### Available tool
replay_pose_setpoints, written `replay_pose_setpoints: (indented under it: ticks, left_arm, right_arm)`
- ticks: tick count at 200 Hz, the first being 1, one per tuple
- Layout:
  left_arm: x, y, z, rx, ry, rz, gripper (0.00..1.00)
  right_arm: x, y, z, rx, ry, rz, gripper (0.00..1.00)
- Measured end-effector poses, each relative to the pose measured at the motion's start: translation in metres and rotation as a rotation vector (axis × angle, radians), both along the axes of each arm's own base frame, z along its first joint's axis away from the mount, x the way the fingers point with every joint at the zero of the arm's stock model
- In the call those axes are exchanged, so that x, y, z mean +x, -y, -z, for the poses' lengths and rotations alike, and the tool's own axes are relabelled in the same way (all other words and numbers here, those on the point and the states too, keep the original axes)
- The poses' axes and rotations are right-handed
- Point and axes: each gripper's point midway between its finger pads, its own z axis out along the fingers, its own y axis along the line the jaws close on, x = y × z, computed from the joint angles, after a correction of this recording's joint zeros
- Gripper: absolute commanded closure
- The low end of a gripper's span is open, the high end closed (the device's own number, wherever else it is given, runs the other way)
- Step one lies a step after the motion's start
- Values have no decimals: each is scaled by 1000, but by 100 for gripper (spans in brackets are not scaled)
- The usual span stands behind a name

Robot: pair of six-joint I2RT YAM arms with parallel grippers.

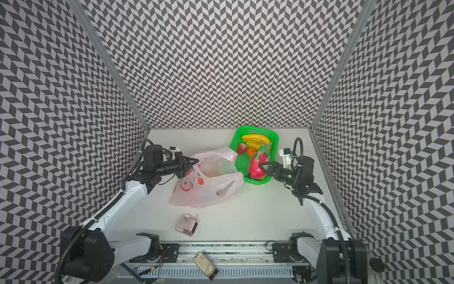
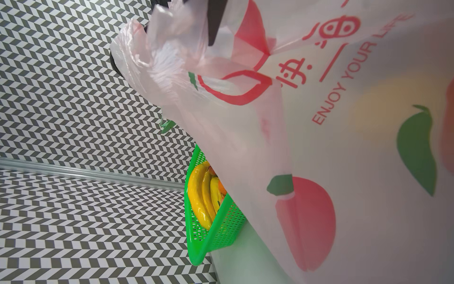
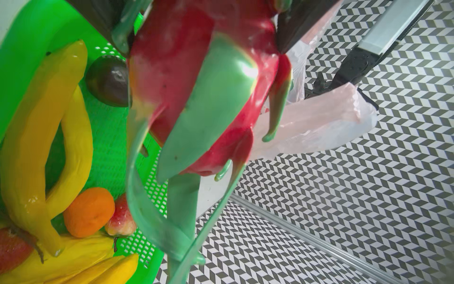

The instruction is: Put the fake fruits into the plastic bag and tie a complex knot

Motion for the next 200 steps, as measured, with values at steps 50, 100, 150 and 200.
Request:
replay_pose_setpoints:
  ticks: [50, 100, 150, 200]
  left_arm:
    - [0, 0, 1, 1, -3, 1, 100]
    - [-1, 2, 1, 1, -3, 5, 100]
    - [-2, 4, 1, 0, -7, 6, 100]
    - [-2, 5, 1, 3, -7, 6, 100]
  right_arm:
    - [-37, -32, 3, 9, 21, -99, 25]
    - [-66, -85, -3, -6, 56, -256, 25]
    - [-76, -103, -2, -26, 70, -282, 26]
    - [-83, -121, -8, -40, 96, -325, 25]
